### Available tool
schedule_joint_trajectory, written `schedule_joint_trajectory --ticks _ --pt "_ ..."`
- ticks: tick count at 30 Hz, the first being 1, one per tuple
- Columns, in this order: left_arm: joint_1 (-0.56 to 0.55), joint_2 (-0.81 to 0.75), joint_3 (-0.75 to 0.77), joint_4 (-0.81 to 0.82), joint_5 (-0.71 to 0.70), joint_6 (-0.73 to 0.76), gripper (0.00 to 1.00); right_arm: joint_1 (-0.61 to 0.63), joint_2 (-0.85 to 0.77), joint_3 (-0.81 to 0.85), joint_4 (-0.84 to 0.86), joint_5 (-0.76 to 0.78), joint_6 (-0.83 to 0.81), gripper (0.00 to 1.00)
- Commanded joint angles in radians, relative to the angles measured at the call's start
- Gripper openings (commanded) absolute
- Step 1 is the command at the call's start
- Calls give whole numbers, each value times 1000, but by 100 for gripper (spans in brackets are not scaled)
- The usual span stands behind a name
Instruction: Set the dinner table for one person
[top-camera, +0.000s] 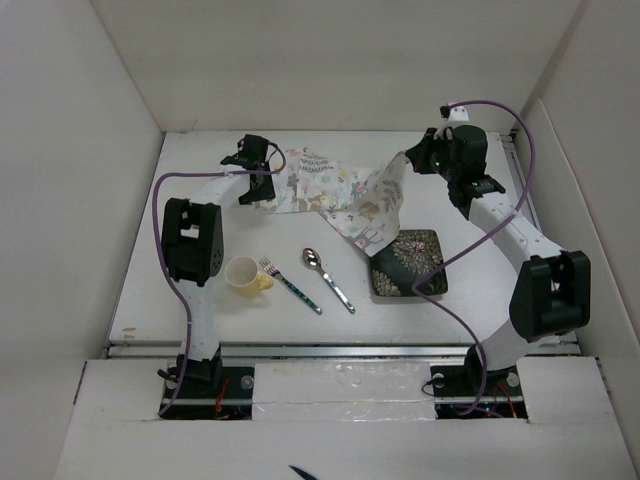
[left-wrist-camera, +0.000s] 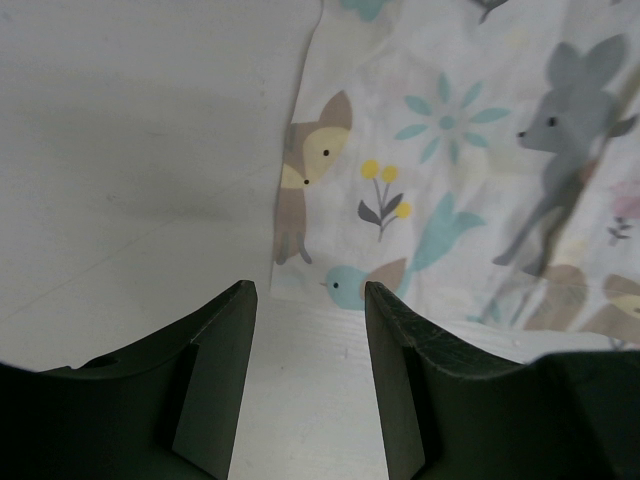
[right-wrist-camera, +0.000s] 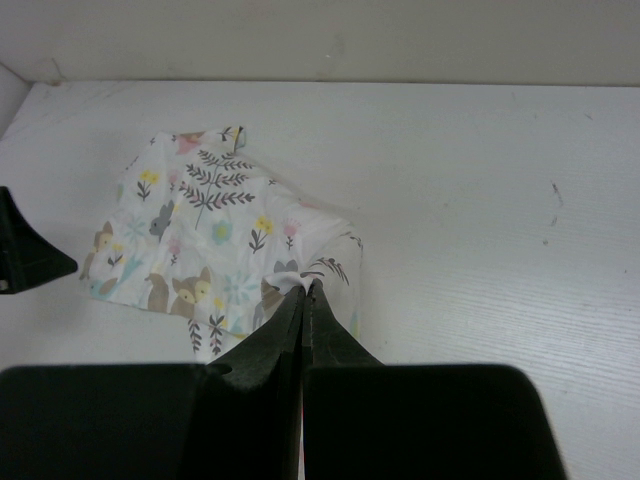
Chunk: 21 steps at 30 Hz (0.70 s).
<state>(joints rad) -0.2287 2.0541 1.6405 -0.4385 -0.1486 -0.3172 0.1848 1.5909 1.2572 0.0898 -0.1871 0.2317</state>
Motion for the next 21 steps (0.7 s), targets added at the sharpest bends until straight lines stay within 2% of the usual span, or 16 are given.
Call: schedule_joint_trajectory --ticks 1,10,15,18,20,21 --pt "6 43 34 -16 -37 -11 45 8 -51 -8 68 -28 -11 0" --pt "15 118 47 -9 -29 3 39 18 -49 -21 76 -37 -15 0" --pt "15 132 7 4 -35 36 15 18 -66 -28 82 -38 -8 0" --pt "15 130 -13 -2 -48 43 11 8 -75 -31 82 -40 -6 0" --pt "15 130 -21 7 -36 50 0 -1 -88 -31 83 -40 -6 0" --pt "15 132 -18 7 -34 52 0 -1 -91 -39 85 -41 -3 0"
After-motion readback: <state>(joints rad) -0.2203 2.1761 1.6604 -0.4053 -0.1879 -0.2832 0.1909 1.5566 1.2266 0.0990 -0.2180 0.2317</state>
